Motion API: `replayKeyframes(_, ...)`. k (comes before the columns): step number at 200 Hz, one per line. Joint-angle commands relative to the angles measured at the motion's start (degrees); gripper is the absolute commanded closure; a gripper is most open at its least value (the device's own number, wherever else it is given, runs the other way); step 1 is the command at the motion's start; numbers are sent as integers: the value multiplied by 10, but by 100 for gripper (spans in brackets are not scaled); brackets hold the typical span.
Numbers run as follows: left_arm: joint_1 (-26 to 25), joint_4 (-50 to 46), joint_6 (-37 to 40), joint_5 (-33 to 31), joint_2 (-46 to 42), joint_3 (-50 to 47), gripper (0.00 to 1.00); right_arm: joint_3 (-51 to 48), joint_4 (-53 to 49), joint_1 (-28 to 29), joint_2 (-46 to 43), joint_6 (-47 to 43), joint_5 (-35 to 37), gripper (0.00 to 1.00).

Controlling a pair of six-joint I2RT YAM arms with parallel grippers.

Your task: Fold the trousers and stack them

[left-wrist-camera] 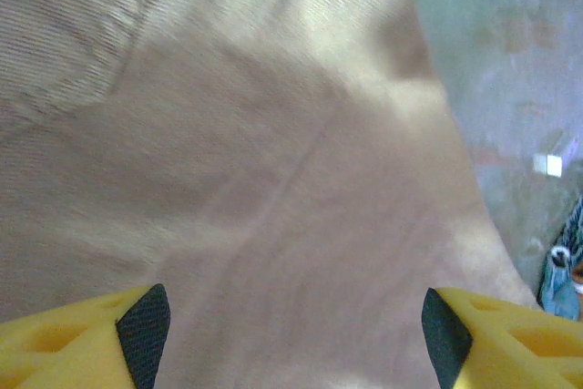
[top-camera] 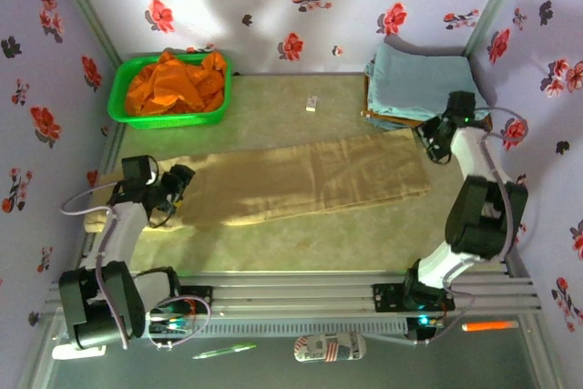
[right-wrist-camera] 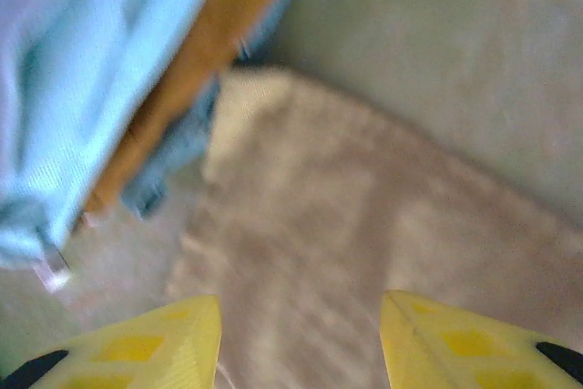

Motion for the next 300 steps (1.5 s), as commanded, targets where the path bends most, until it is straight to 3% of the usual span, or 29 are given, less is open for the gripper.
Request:
replayKeyframes(1, -22, -14, 4, 5, -19, 10, 23, -82, -43, 9, -66, -15, 53, 51)
replayKeyframes(36, -31, 5, 0, 2, -38, -27, 23, -152, -68, -39, -101, -28, 55, 50)
replayKeyframes(143, -31, 55, 5, 21, -19, -69, 23, -112, -37, -59, 42, -15, -1, 56)
replayKeyframes(164, -31, 62, 3, 21, -14, -70, 23, -103, -25, -60, 62, -8, -15, 61)
replayKeyframes(189, -31, 64, 1, 21, -8, -69, 23, -102, -18, -59, 65, -7, -27, 79)
replayKeyframes(217, -31, 65, 1, 21, -9, -72, 23, -106, -21, -60, 51, -16, -36, 83)
replayKeyframes(256, -31, 71, 0, 21, -6, -76, 23, -102, -17, -59, 33, -20, -45, 100)
replayKeyframes(300, -31, 78, -1, 23, -5, -79, 23, -75, -53, -59, 1, -41, -19, 100)
